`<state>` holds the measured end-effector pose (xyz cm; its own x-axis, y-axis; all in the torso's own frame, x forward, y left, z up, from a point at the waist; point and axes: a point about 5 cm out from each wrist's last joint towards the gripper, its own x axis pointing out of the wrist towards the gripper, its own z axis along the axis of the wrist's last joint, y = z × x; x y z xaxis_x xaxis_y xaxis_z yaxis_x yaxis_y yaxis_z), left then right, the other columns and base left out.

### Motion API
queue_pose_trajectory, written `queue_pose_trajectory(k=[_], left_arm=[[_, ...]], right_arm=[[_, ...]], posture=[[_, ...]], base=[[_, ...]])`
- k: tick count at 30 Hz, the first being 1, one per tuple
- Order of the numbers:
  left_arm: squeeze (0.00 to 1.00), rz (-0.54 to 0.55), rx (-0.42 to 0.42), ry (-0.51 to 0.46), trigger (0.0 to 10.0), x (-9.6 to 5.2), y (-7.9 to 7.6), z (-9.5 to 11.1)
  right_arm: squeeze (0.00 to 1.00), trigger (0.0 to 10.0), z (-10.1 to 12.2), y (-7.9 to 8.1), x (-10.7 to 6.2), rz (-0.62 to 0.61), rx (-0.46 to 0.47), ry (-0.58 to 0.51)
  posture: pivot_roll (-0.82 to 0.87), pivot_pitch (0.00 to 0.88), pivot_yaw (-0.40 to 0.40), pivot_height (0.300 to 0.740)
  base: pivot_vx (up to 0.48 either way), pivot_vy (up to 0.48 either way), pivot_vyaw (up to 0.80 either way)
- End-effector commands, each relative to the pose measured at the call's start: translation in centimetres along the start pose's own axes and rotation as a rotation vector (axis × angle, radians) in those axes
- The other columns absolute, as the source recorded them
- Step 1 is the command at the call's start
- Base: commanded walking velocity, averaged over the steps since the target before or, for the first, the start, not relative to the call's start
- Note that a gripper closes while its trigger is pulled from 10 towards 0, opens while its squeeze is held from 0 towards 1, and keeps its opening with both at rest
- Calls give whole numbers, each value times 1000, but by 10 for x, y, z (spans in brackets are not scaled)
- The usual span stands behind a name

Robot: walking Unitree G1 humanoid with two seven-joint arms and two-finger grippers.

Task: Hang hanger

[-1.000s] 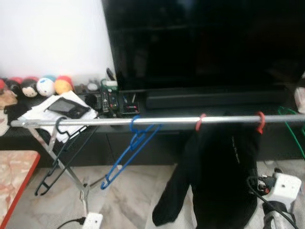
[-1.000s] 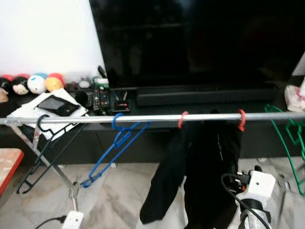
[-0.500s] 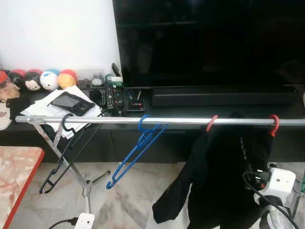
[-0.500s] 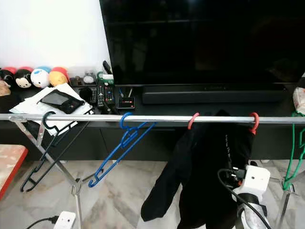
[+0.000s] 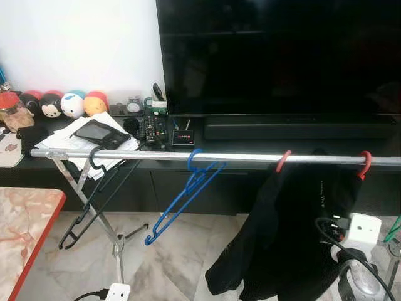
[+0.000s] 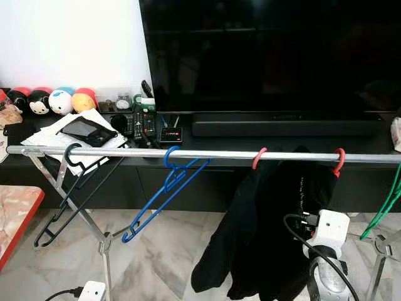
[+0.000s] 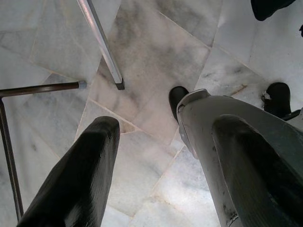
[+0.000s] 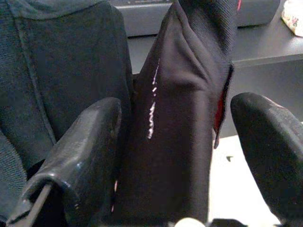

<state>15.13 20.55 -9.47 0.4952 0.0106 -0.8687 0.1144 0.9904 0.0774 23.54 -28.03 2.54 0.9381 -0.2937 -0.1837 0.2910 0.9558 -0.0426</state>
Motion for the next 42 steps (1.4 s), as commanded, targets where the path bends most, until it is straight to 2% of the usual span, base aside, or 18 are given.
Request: queue_pose_trajectory(k=[1, 10, 13, 17, 24, 36, 42], left_arm=[[0, 10, 10, 19, 10000, -1, 5, -3], [0, 22, 10, 21, 10000, -5, 21, -10], [0, 20, 9, 20, 10000, -5, 20, -10], [0, 1, 13, 14, 10000, -3, 7, -8], [0, -21, 7, -4, 10000, 3, -19, 2], [0, -24, 9, -13, 10000, 4, -27, 9], [0, -21, 9, -12, 10000, 4, -24, 8]], right_arm=[[0, 10000, 0, -4, 1, -17, -1, 5], [0, 10000, 1, -7, 3, -30, -6, 5], [0, 10000, 0, -7, 6, -38, -13, 19], [0, 10000, -2, -5, 14, -47, -37, 79], [0, 10000, -3, -1, 20, -37, -37, 107], [0, 10000, -10, -3, 21, -48, -34, 141], [0, 10000, -11, -5, 21, -51, -32, 145]], posture=[[-99, 0, -1, 727], [-102, 0, 1, 727], [-102, 0, 1, 727], [-102, 0, 2, 727], [-96, 0, 0, 727], [-95, 0, -1, 727], [-94, 0, 0, 727]], base=[[0, 0, 0], [0, 0, 0], [0, 0, 0], [0, 0, 0], [0, 0, 0], [0, 0, 0], [82, 0, 0]])
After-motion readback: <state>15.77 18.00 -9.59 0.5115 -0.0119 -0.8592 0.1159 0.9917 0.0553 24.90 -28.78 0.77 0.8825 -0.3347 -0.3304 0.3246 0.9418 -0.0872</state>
